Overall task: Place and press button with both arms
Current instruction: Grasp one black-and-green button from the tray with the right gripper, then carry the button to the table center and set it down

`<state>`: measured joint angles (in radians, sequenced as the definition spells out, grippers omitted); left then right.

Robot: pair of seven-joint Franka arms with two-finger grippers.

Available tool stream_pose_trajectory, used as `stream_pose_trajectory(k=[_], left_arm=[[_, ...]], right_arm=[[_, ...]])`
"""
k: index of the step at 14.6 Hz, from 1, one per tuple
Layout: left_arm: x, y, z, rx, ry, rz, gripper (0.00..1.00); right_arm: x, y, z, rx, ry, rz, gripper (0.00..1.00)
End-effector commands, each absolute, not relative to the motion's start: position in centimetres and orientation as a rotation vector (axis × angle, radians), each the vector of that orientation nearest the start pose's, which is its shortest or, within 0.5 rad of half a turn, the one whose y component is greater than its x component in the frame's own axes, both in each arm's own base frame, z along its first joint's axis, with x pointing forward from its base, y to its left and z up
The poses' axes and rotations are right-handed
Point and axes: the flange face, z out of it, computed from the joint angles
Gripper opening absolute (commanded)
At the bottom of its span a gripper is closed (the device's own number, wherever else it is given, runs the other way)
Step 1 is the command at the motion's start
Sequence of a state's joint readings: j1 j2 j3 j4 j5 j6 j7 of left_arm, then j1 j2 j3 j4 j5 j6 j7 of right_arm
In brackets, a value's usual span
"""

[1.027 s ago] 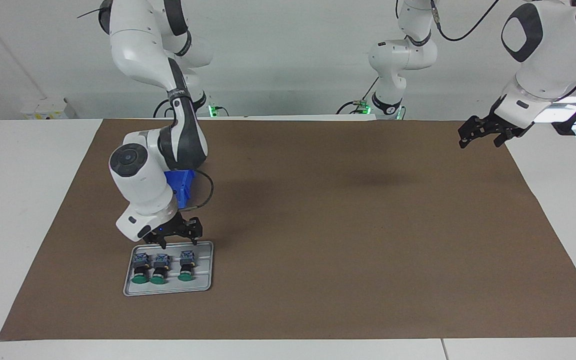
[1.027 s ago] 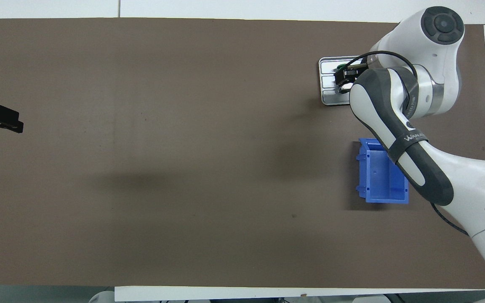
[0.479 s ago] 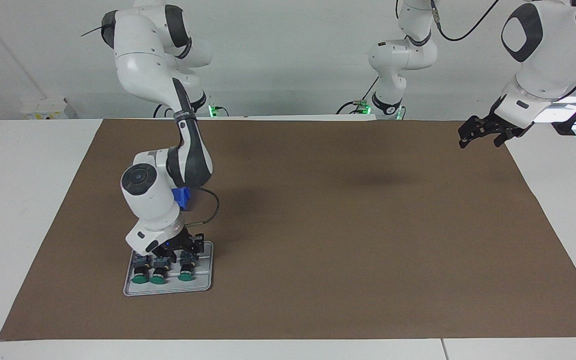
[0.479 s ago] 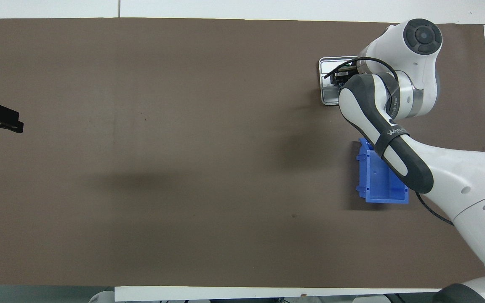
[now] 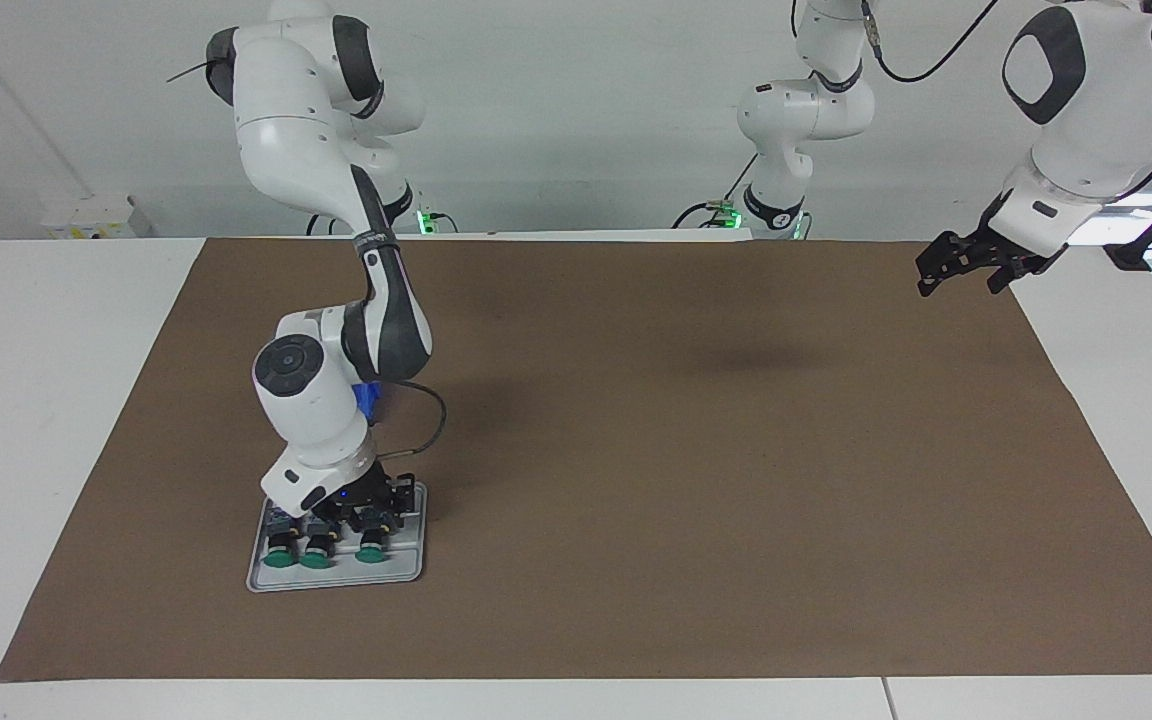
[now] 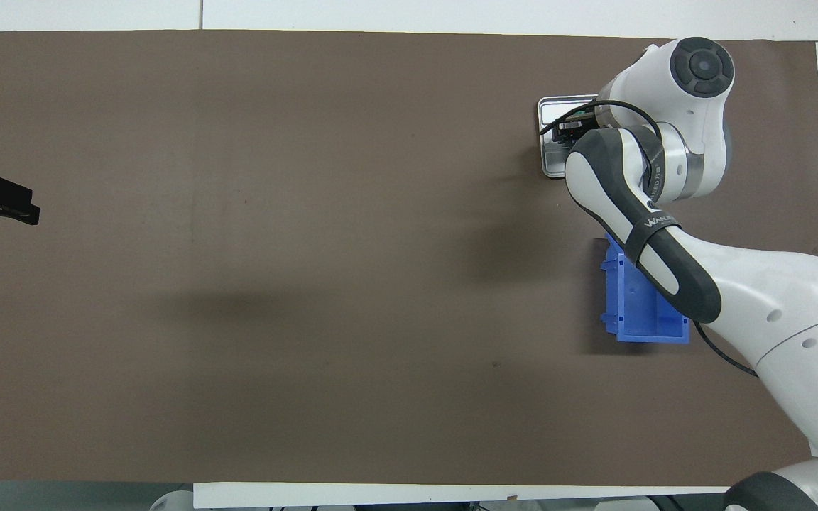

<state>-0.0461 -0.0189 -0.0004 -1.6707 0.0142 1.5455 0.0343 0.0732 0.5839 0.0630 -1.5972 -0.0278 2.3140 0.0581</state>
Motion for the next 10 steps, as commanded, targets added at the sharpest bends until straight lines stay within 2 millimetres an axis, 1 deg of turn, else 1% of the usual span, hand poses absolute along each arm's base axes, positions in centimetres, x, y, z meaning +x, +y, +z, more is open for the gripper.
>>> stream_pose_trajectory(k=[1,3,4,5,6,7,9,10], left_arm=[[53.3,-2.5,58.9,-3.109,0.127,0.169,1.0],[53.3,-2.5,58.9,-3.109,0.127,0.167,1.0],[53.4,-2.5,58.9,-3.109,0.127,0.167,1.0],[53.4,-2.5,58.9,-3.109,0.13,0.164,1.0],[53.4,-2.5,59.0,-3.109,0.13,0.162,1.0],[53.4,-2.5,59.0,-3.109,0.13,0.16,1.0],[53.4,-2.4,58.9,-3.109,0.127,0.162,1.0],[53.4,-2.4,58.9,-3.109,0.132,0.162,1.0]], right_arm=[[70.4,8.7,30.0,-3.11,-0.112,-0.208,0.39],[70.4,8.6,29.9,-3.119,-0.121,-0.198,0.12],[70.4,8.7,30.1,-3.119,-0.123,-0.198,0.04],[70.4,8.9,30.2,-3.119,-0.125,-0.193,0.0],[70.5,9.1,30.7,-3.121,-0.127,-0.179,0.0],[70.6,9.5,31.6,-3.125,-0.133,-0.158,0.0],[71.0,9.6,34.0,-3.133,-0.127,-0.106,0.0],[70.9,10.2,34.7,-3.133,-0.13,-0.089,0.0]])
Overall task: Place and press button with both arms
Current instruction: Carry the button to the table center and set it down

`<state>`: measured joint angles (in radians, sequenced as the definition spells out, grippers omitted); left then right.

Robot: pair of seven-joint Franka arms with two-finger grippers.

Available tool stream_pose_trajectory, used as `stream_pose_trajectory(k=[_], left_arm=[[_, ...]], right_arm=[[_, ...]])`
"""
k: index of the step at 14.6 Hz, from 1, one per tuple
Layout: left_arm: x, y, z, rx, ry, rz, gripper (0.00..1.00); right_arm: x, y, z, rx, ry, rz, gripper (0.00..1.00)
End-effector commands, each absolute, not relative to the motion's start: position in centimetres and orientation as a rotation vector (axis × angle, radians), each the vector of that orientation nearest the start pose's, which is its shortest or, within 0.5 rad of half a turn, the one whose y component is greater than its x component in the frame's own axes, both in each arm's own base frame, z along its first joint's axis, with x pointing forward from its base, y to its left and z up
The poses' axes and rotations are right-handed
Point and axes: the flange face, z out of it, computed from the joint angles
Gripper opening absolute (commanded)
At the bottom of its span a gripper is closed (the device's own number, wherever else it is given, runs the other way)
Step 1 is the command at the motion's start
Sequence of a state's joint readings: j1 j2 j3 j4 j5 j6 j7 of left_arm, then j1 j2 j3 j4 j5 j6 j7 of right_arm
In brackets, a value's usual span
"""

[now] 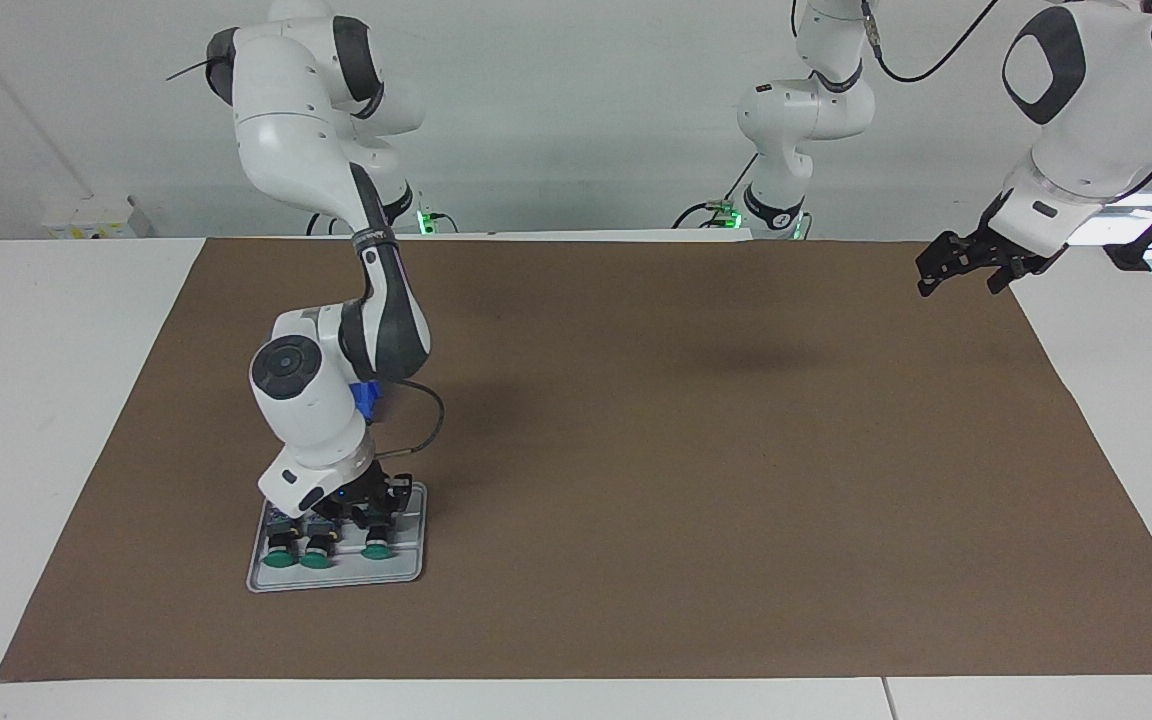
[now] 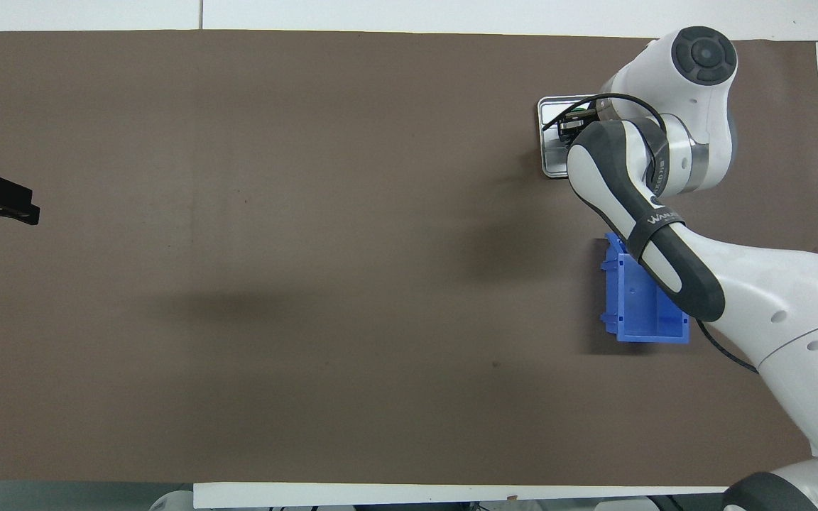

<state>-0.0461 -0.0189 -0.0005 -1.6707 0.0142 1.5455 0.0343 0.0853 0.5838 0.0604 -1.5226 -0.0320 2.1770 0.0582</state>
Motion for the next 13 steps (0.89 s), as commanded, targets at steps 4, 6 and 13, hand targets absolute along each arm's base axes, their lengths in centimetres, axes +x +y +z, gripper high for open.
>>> stream_pose_trajectory(k=[4,6,13], left_arm=[[53.4,-2.4,59.0,-3.109,0.127,0.16,1.0],[53.4,-2.4,59.0,-3.109,0.134,0.165,1.0],[53.4,-2.5,59.0,-3.109,0.146,0.158,1.0]], right_arm=[[68.6,17.7,36.3,-3.147,0.093,0.014,0.0],[66.8,22.7,36.6,-3.15,0.3,0.063,0.0],[60.1,34.2,36.6,-3.112,1.031,0.114,0.0]])
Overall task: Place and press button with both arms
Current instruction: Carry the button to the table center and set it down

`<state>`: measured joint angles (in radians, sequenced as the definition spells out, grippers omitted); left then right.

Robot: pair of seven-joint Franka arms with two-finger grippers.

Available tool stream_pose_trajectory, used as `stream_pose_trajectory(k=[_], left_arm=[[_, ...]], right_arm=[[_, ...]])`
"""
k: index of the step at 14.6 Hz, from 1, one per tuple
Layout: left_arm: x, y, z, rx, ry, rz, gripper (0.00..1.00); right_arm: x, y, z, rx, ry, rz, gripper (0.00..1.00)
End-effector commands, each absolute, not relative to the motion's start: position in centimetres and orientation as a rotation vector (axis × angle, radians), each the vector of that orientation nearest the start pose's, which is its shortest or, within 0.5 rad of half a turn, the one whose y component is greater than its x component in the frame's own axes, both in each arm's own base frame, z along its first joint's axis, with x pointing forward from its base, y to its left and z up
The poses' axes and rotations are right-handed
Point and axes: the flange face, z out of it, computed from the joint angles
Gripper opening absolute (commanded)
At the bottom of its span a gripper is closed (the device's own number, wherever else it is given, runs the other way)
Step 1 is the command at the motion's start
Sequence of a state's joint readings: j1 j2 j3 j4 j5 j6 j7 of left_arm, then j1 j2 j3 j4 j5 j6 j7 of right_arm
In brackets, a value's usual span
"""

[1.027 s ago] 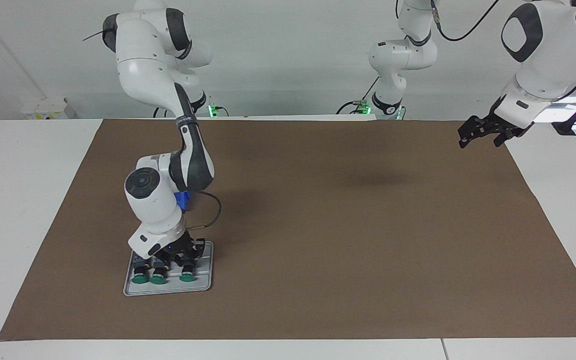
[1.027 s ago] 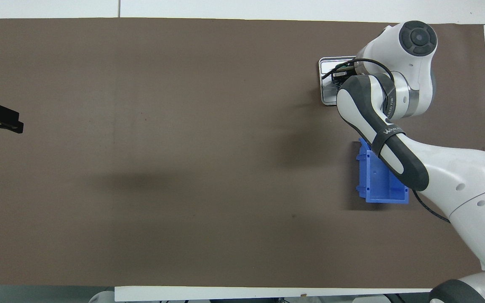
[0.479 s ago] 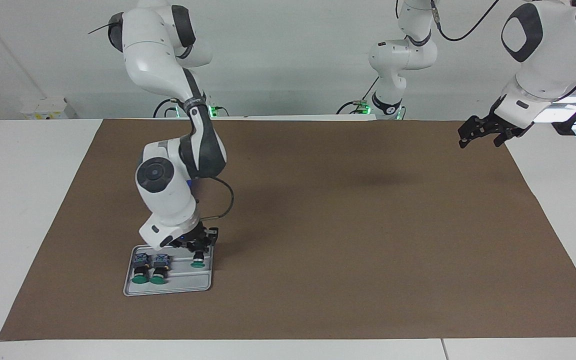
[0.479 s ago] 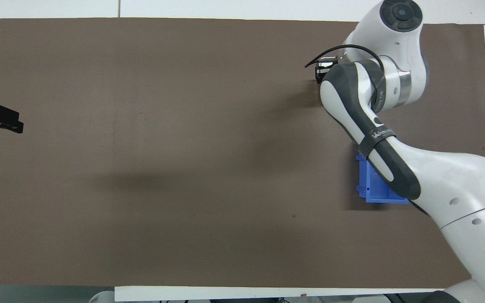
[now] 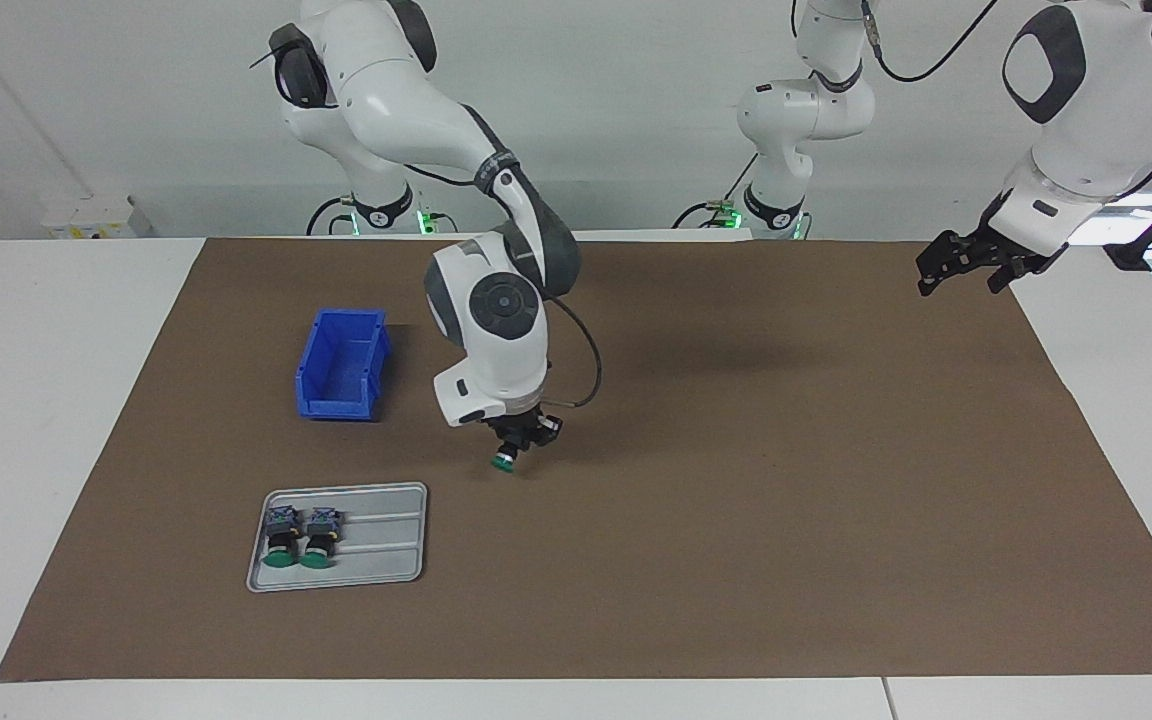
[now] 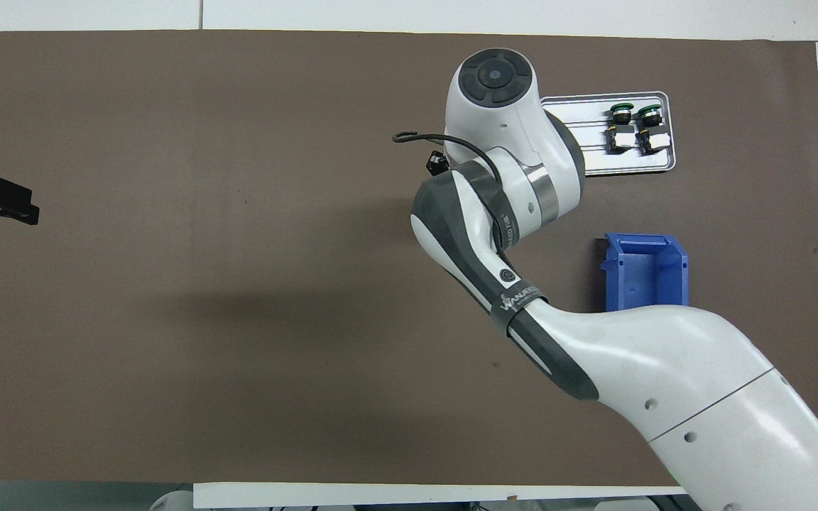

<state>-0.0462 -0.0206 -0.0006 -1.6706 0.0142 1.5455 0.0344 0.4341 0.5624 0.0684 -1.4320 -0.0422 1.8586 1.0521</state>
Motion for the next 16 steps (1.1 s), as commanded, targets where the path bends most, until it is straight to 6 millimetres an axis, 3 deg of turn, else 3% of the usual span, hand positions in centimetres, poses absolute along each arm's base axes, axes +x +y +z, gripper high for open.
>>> stream_pose_trajectory(k=[1,5,8,10,12,16], left_arm=[[53.4,-2.5,59.1,-3.109,0.147,0.153,1.0],[53.5,-2.4,59.0,-3.11,0.14,0.153,1.0],[53.4,-2.5,59.0,-3.109,0.132,0.155,1.0],[53.4,-2.5,59.0,-3.109,0.13,0.155,1.0],[53.4,-2.5,59.0,-3.109,0.127,0.155,1.0],[53.4,-2.5,58.9,-3.109,0.128,0.155,1.0]], right_arm=[[59.0,35.6,36.6,-3.124,1.076,0.094,0.0],[56.1,40.0,36.8,-3.102,1.111,0.103,0.0],[56.8,40.0,36.9,-2.785,1.635,0.136,0.0],[55.9,41.0,36.4,-2.704,1.779,0.13,0.0],[55.7,41.5,35.6,-2.513,2.031,0.109,0.02],[54.5,41.2,34.1,-2.417,2.171,0.128,0.03]])
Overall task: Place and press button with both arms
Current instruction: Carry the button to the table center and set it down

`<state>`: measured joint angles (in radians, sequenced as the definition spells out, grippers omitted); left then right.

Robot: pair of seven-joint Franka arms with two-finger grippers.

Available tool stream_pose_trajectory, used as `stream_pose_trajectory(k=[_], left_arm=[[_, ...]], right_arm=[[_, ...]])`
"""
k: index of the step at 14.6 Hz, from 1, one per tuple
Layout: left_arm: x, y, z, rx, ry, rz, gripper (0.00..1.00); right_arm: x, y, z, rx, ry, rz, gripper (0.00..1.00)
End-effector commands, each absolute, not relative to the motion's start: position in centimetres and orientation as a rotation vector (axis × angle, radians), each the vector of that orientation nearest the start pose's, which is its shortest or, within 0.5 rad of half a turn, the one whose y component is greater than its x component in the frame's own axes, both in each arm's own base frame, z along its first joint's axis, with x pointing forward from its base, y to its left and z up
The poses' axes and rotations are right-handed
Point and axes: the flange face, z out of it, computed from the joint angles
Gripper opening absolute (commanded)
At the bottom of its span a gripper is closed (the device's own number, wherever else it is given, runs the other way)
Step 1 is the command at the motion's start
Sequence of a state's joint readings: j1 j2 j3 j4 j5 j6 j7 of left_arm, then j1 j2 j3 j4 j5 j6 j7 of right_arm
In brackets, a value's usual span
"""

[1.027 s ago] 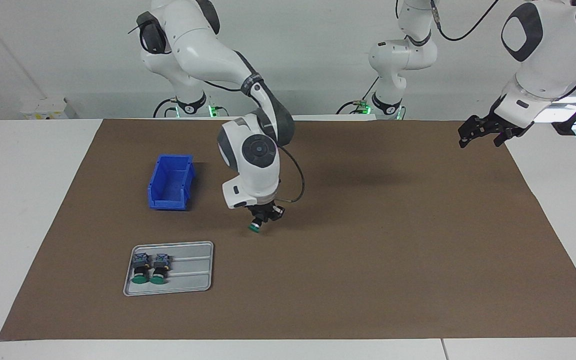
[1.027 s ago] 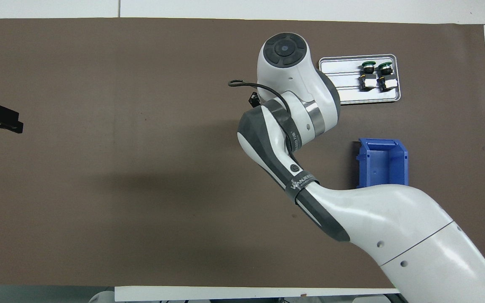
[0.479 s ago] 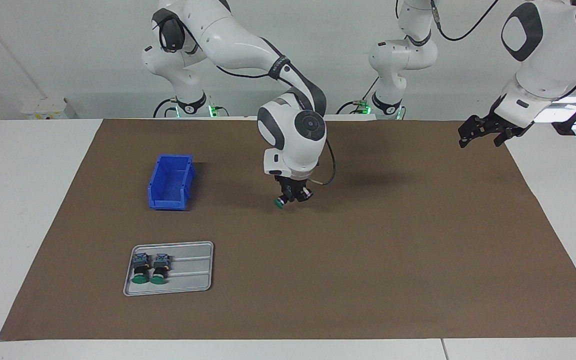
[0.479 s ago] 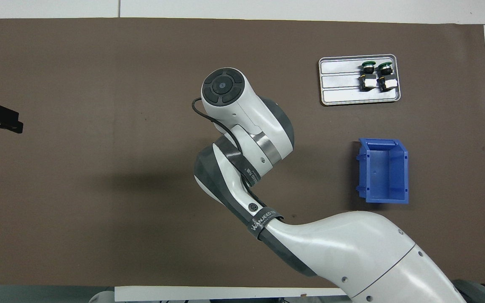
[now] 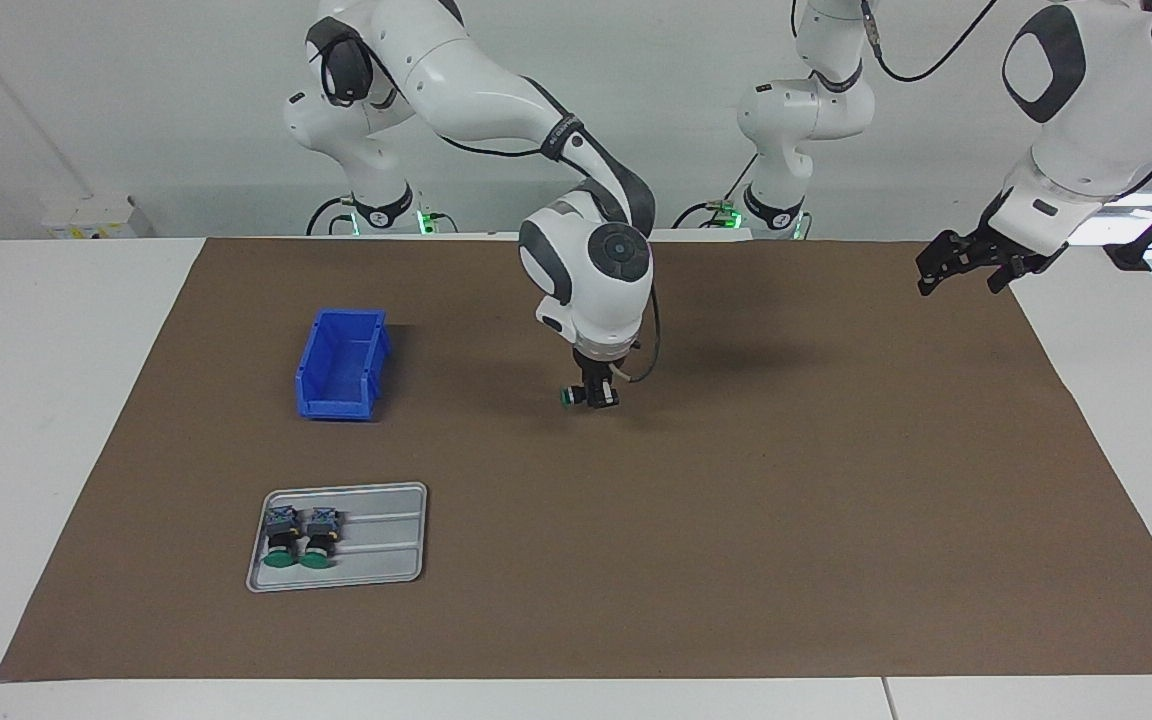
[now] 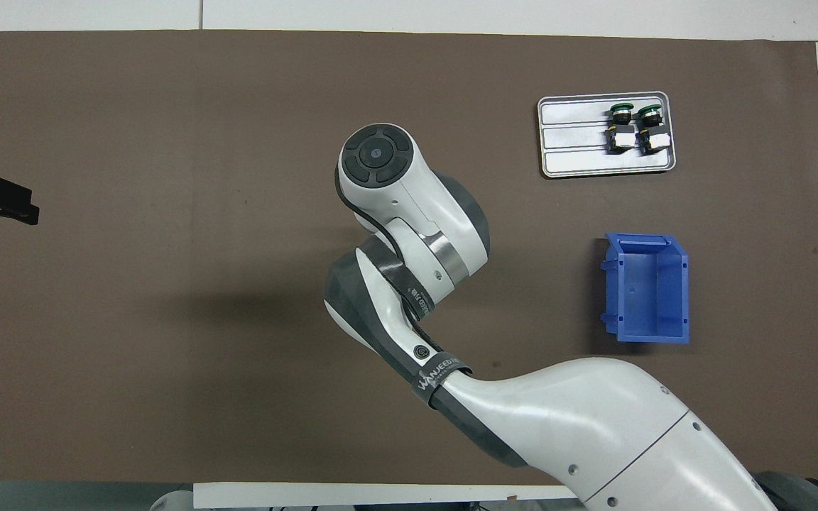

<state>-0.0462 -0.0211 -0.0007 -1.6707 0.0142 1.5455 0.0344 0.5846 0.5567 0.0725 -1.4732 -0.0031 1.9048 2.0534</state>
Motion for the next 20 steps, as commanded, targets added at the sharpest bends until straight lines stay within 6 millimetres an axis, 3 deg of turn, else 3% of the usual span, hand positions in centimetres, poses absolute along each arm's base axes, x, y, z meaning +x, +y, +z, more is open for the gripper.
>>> stream_pose_trajectory(k=[1,4,7,8,9,10,11,13,15,16,20], left_arm=[[53.4,-2.5,58.9,-3.109,0.125,0.155,1.0],[53.4,-2.4,58.9,-3.11,0.125,0.155,1.0],[53.4,-2.4,58.9,-3.109,0.125,0.157,1.0],[53.4,-2.4,58.9,-3.11,0.123,0.155,1.0],[53.4,-2.4,58.9,-3.11,0.123,0.155,1.0],[53.4,-2.4,58.9,-3.109,0.12,0.157,1.0],[53.4,-2.4,58.9,-3.11,0.109,0.157,1.0],[53.4,-2.4,58.8,-3.109,0.097,0.159,1.0],[53.3,-2.4,58.7,-3.109,0.094,0.162,1.0],[53.3,-2.5,58.7,-3.109,0.08,0.161,1.0],[52.9,-5.4,58.6,-3.097,-0.088,0.16,1.0]], right_arm=[[54.1,41.2,33.6,-2.407,2.181,0.135,0.03],[53.3,41.0,32.1,-2.328,2.223,0.13,0.06],[52.6,42.4,30.1,-2.293,2.245,0.144,0.12],[53.0,42.1,30.4,-2.3,2.243,0.143,0.32],[53.2,42.2,30.8,-2.308,2.227,0.137,0.62],[53.3,42.4,31.3,-2.343,2.179,0.128,0.84],[53.5,42.7,32.4,-2.386,2.118,0.123,0.99],[54.9,41.8,36.0,-2.463,2.029,0.127,0.99],[56.9,37.0,41.6,-2.552,1.859,0.121,0.99],[57.7,33.5,44.3,-2.624,1.729,0.112,0.99],[59.4,24.3,49.8,-2.859,1.258,0.11,0.99]])
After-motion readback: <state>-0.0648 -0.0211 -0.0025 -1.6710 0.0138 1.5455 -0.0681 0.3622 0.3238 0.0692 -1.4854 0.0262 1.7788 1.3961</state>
